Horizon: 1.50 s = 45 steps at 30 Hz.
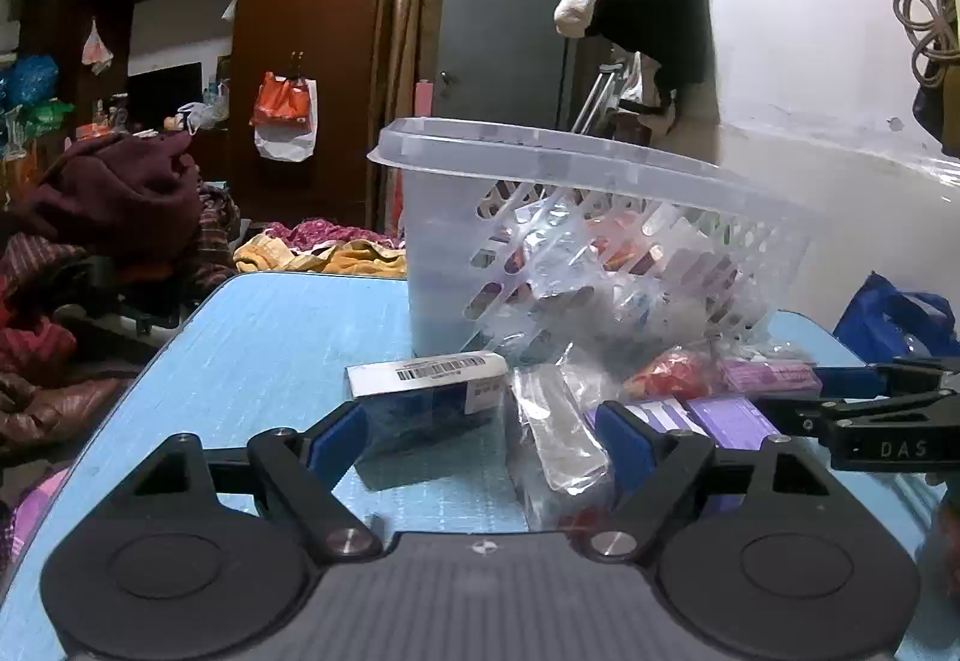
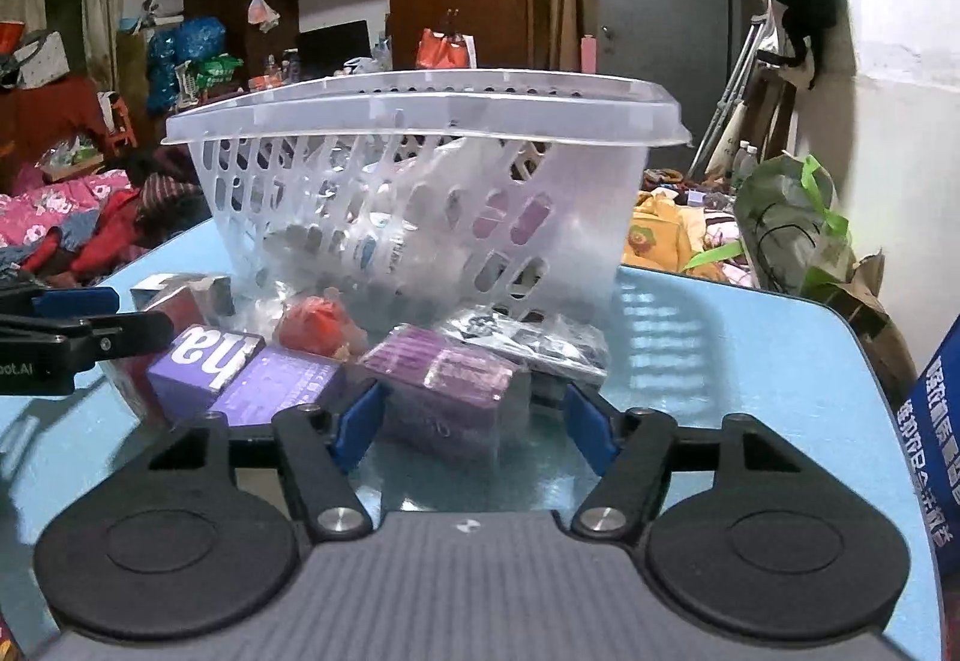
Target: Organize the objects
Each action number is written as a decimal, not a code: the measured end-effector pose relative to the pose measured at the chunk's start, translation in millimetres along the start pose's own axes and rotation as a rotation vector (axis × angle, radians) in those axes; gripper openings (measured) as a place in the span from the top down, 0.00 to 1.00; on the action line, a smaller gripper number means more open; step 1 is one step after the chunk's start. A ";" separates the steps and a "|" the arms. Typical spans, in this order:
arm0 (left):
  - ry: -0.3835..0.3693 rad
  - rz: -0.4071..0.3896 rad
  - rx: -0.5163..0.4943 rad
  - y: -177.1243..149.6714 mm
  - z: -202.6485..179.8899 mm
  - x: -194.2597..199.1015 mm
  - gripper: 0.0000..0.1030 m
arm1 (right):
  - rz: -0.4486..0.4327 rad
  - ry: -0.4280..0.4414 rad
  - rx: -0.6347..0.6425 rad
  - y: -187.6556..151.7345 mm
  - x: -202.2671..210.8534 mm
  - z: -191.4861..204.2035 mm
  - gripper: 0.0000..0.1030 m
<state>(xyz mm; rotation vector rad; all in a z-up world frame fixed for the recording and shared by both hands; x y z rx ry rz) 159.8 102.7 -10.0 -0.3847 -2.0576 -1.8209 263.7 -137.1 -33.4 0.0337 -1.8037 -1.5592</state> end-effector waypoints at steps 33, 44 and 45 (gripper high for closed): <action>-0.080 0.009 0.143 -1.2 4.8 -3.5 0.58 | -0.124 0.083 -0.017 -10.4 39.4 -8.3 0.63; -0.042 0.011 0.059 -4.4 -10.1 -4.1 0.73 | -0.140 0.088 -0.016 -12.3 41.4 -8.4 0.64; -0.047 -0.010 0.062 -4.1 -9.4 -1.1 0.73 | -0.146 0.090 -0.017 -12.5 42.8 -8.6 0.65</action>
Point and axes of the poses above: each gripper's, at about its wrist camera, not at the fingertips, and x roughly against the way its jaws point, z to its left, y to its top, the point moved 2 cm from there along -x, roughly the way its jaws point
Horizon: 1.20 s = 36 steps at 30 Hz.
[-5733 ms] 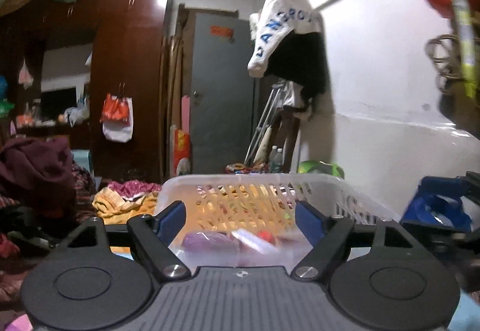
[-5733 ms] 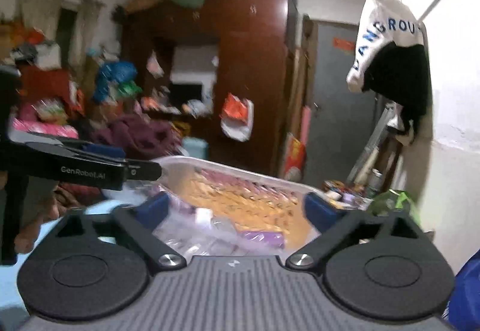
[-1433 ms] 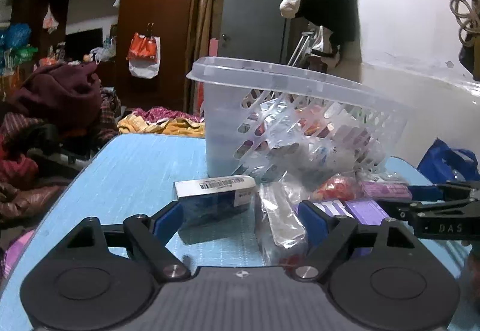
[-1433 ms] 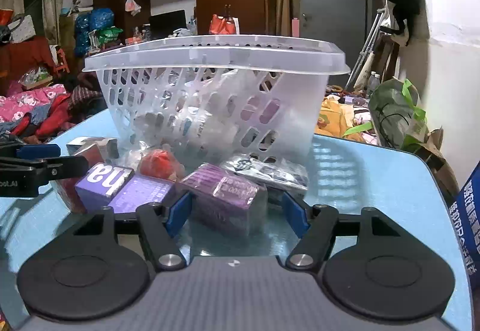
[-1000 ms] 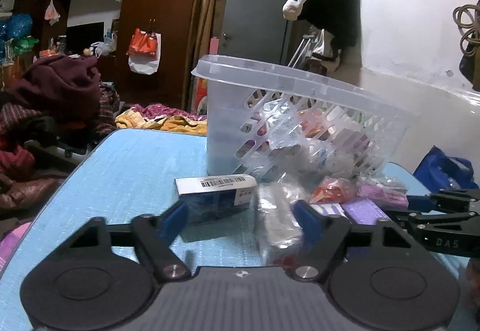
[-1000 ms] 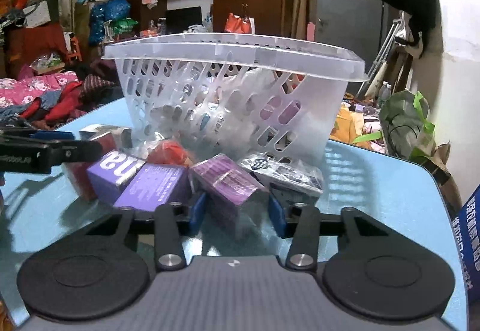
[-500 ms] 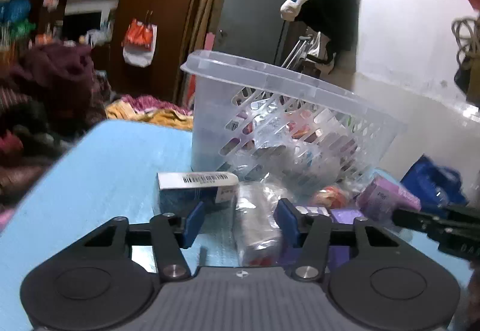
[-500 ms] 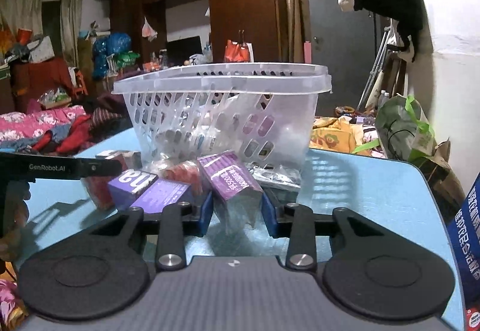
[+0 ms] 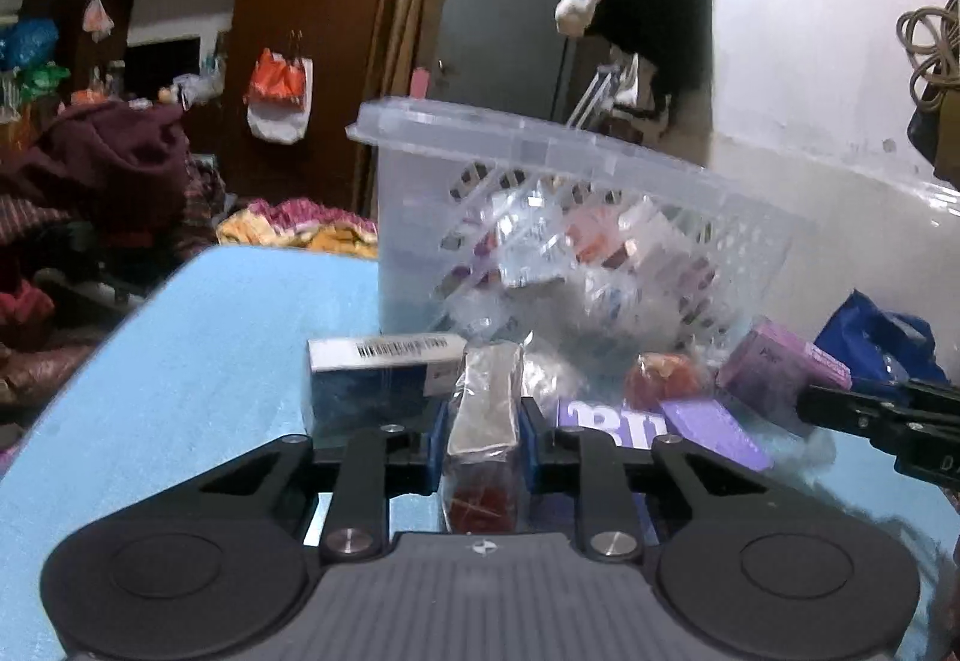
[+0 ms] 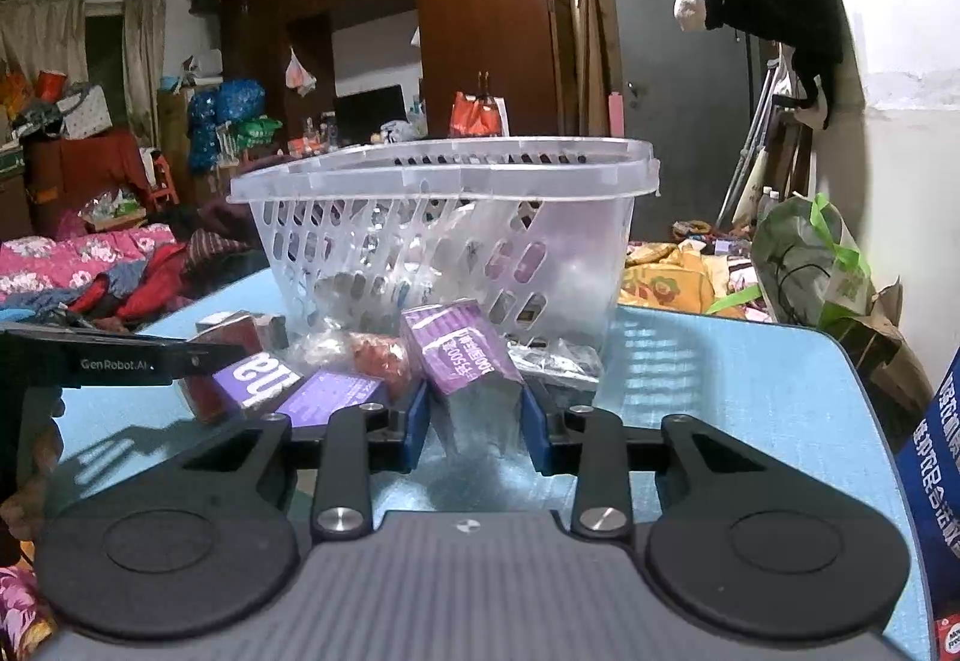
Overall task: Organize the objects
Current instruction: 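Carry both items into the basket and open both tools, then grasp the white barcode box with the left tool while the right tool grasps the bagged white-and-blue box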
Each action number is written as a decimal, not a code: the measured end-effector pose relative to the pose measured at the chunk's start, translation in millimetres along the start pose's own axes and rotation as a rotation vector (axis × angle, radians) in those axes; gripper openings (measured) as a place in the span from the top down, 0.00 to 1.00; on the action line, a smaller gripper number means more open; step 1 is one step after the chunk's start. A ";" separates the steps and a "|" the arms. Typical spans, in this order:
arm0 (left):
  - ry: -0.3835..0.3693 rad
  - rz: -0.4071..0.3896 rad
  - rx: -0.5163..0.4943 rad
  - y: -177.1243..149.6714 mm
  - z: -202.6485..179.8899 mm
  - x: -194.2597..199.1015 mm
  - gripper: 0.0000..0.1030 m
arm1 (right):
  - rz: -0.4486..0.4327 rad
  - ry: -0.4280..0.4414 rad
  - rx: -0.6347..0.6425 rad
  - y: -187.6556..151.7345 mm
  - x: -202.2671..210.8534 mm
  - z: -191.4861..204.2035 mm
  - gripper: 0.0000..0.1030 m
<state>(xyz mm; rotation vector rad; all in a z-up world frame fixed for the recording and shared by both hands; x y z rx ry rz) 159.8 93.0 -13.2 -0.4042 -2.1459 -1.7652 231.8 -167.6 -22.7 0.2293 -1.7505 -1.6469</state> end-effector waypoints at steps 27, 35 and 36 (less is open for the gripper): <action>-0.121 -0.257 -0.013 111.5 10.9 5.8 0.27 | -0.214 0.004 -0.044 101.8 4.3 -13.3 0.00; 0.044 -0.137 -0.116 38.3 57.5 21.5 0.02 | 0.082 -0.193 0.046 21.7 -20.2 -21.9 0.00; 0.054 -0.112 -0.112 35.2 61.1 14.2 0.03 | 0.112 -0.171 0.012 19.3 -30.4 -24.0 0.00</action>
Point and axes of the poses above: each gripper's, at about its wrist camera, not at the fingertips, and x roughly against the way its jaws point, z to its left, y to its top, the point moved 2 cm from there along -x, roughly the way its jaws point
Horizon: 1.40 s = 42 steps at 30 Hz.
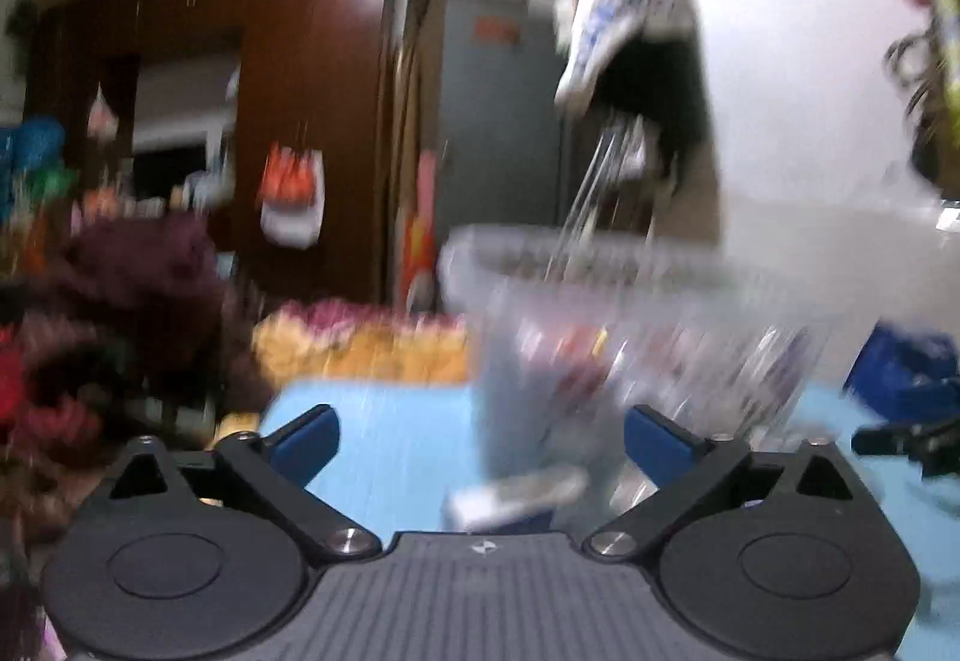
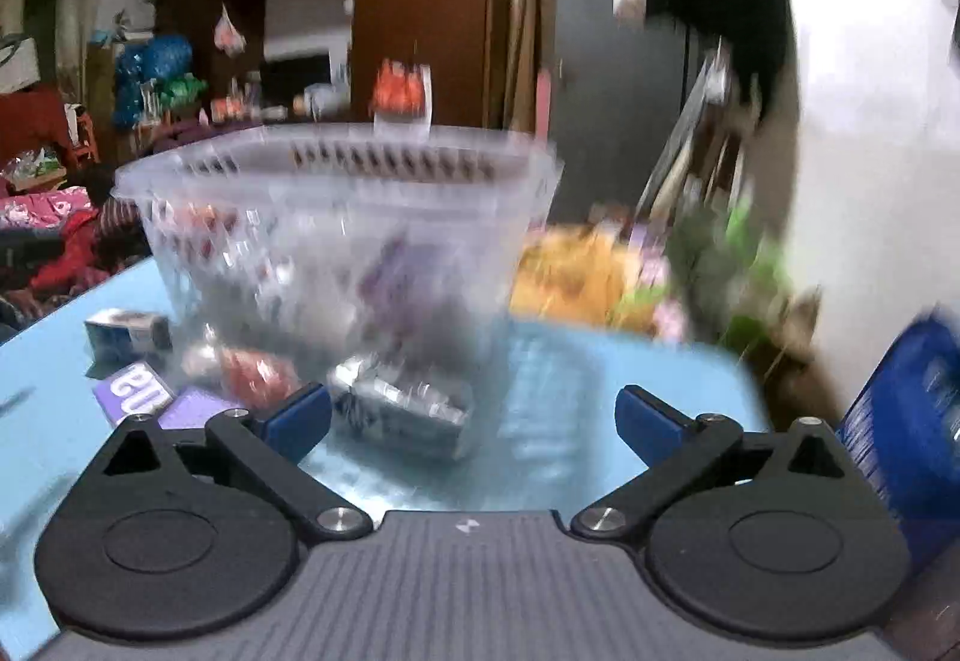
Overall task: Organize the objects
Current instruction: 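Grasp the white barcode box with the left tool while the right tool grasps the bagged white-and-blue box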
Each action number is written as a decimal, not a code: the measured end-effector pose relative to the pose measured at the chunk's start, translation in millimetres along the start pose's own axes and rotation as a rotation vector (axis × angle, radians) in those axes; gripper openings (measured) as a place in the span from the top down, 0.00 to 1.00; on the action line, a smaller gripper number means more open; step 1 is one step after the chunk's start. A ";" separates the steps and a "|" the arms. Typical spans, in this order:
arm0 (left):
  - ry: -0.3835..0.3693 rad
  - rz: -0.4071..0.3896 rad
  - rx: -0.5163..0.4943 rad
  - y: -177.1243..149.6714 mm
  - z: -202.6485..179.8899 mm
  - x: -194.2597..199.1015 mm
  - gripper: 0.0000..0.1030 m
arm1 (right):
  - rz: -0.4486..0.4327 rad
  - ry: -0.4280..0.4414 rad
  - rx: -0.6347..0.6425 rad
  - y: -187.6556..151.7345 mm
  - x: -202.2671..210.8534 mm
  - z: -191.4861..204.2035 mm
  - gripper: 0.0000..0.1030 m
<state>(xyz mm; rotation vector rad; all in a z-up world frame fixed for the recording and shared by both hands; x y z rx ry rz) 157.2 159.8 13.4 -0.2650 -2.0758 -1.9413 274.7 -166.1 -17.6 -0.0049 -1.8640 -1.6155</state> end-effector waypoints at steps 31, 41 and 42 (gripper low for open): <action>-0.010 0.250 0.009 -20.6 -23.7 -54.5 0.62 | -0.020 0.041 -0.014 -11.9 -9.5 7.3 0.26; -0.121 0.080 0.085 -22.0 -13.8 -15.9 0.63 | -0.102 0.048 -0.008 -12.7 1.3 10.0 0.27; -0.148 0.062 0.098 -22.2 -12.1 -12.8 0.63 | -0.111 0.047 -0.007 -12.9 2.5 10.2 0.27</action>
Point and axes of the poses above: each gripper's, at about its wrist camera, not at the fingertips, and x roughly against the way its jaws point, z to its left, y to its top, the point moved 2 cm from there along -x, roughly the way its jaws point
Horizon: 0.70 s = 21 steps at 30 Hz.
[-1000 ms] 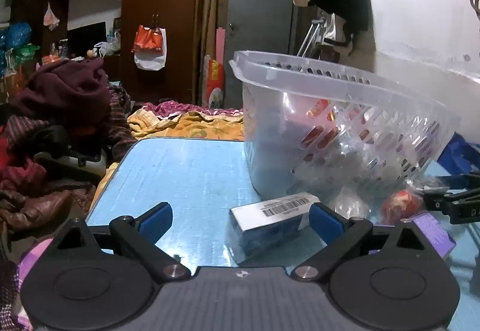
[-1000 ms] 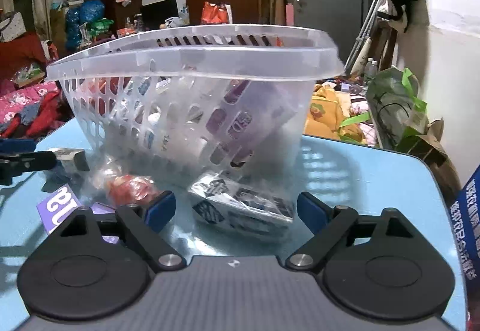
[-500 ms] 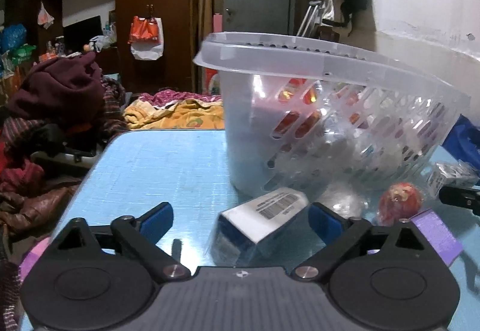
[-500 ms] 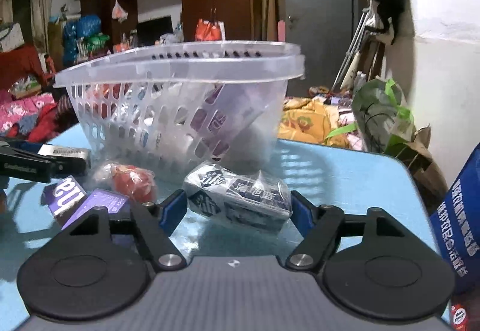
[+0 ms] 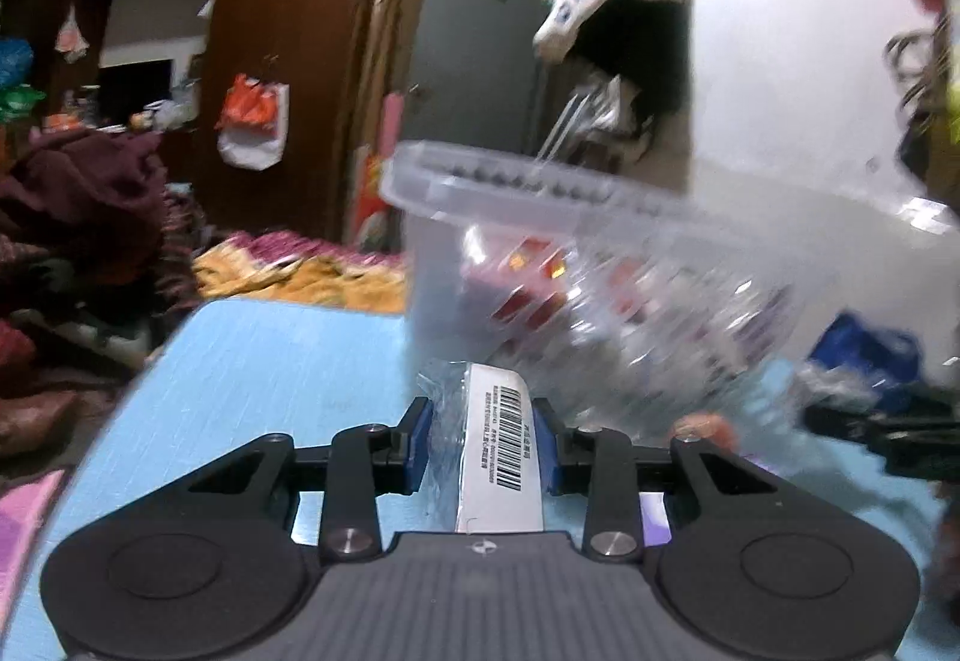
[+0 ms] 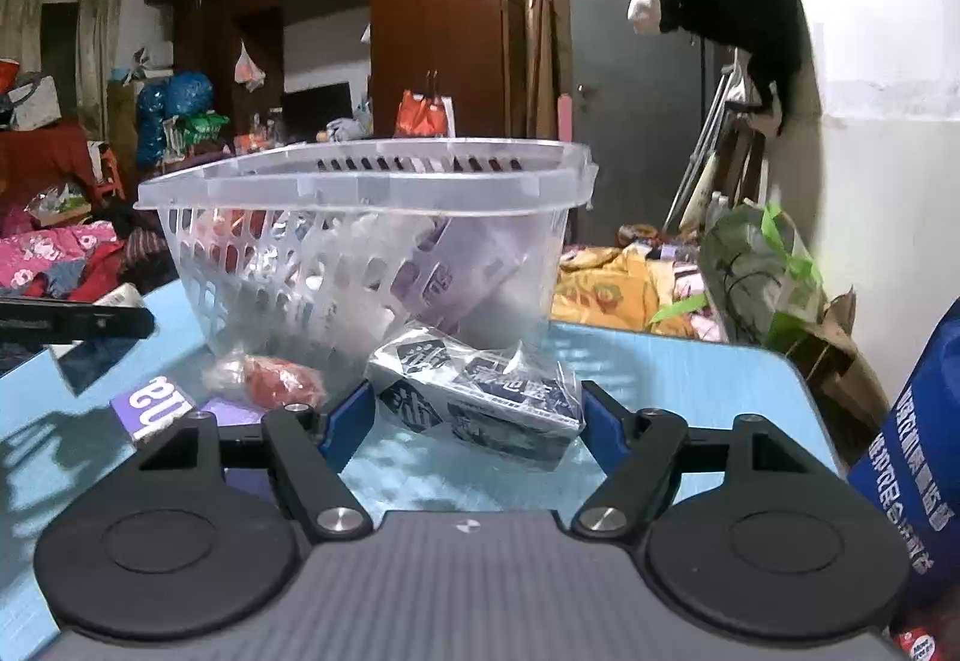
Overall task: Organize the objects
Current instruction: 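Grasp the white barcode box with the left tool while the right tool grasps the bagged white-and-blue box, then carry both boxes into the basket and open both tools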
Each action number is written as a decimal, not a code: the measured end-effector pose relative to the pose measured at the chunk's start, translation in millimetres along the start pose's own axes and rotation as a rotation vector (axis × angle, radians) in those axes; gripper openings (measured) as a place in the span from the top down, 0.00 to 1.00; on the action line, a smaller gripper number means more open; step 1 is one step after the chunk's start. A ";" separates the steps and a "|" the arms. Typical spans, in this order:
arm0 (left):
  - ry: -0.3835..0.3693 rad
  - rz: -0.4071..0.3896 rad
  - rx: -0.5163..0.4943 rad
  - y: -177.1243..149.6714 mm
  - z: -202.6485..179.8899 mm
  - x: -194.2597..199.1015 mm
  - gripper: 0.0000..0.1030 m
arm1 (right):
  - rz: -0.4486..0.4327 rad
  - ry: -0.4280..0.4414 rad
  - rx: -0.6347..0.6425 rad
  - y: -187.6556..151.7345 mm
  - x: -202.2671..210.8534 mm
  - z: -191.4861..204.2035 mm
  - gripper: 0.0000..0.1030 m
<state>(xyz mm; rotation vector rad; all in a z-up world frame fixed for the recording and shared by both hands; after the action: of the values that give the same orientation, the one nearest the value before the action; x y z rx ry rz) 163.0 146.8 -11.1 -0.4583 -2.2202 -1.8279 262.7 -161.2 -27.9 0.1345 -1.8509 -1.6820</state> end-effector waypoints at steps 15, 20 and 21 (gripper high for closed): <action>-0.100 -0.104 0.105 -1.9 14.2 11.3 0.62 | -0.190 -0.014 -0.011 -2.3 28.4 1.8 0.27; -0.215 -0.182 0.150 35.4 -1.0 22.2 0.62 | -0.313 0.046 -0.033 29.1 58.8 6.8 0.27; -0.223 -0.190 0.139 49.5 -9.2 20.8 0.62 | -0.325 0.033 -0.015 41.2 59.7 9.8 0.27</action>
<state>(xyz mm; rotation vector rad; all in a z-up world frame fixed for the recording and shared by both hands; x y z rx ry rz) 162.4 148.4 43.4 -0.4576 -2.6021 -1.7692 223.5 -173.4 32.7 0.4755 -1.8674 -1.8951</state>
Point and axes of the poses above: each gripper's, at about its wrist camera, not at the fingertips, and x roughly against the way its jaws point, z to its left, y to its top, the point moved 2 cm from there along -x, roughly the way its jaws point
